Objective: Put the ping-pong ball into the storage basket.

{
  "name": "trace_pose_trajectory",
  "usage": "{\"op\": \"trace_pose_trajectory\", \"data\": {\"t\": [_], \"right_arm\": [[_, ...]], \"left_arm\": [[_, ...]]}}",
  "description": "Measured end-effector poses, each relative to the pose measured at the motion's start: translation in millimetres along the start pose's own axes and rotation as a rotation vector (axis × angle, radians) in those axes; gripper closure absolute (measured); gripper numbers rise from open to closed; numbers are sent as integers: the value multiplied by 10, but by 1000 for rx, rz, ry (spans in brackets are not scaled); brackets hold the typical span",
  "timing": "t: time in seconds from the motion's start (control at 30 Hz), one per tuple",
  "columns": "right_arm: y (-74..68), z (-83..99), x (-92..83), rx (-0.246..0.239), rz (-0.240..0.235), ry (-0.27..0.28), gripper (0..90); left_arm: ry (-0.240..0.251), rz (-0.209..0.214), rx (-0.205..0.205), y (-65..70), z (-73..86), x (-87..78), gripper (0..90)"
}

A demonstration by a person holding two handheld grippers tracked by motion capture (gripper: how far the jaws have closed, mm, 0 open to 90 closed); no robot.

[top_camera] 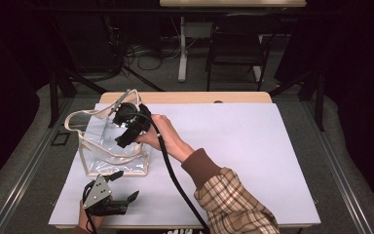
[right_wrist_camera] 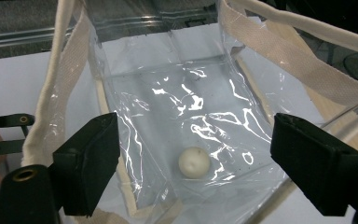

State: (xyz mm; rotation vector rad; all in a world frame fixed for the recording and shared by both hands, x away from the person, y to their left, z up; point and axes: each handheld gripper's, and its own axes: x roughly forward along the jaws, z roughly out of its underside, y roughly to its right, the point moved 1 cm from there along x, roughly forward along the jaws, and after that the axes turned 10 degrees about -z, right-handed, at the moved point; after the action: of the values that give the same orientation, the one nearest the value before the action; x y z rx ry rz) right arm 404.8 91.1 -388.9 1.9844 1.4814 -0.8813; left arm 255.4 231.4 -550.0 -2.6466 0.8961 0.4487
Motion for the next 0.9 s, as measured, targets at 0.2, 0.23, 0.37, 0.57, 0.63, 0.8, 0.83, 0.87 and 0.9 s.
{"op": "trace_pose_trajectory", "data": {"t": [0.2, 0.23, 0.37, 0.57, 0.63, 0.8, 0.83, 0.87, 0.9], "right_arm": [[27, 58, -131, 12, -5, 37, 117], [33, 69, -150, 15, -8, 44, 107], [53, 121, -225, 20, -20, 74, 63], [69, 195, -335, 26, -10, 105, 42], [79, 221, -379, 31, -7, 116, 37], [120, 322, -506, 39, 11, 145, 37], [120, 322, -506, 39, 11, 145, 37], [129, 343, -525, 44, 9, 150, 37], [136, 365, -544, 48, 8, 155, 37]], "left_arm": [[1, 0, -1, 0, 0, 1, 160], [1, 0, -2, 1, 1, 1, 160], [1, -1, -1, 1, 0, 0, 160], [0, -2, -1, 3, 0, 0, 160], [1, -1, -1, 1, 0, 1, 160], [6, -5, 2, 0, -2, -6, 160], [6, -5, 0, 1, -2, -6, 160], [4, -4, 1, 1, -1, -2, 160], [4, -4, 0, 2, 0, -1, 159]]}}
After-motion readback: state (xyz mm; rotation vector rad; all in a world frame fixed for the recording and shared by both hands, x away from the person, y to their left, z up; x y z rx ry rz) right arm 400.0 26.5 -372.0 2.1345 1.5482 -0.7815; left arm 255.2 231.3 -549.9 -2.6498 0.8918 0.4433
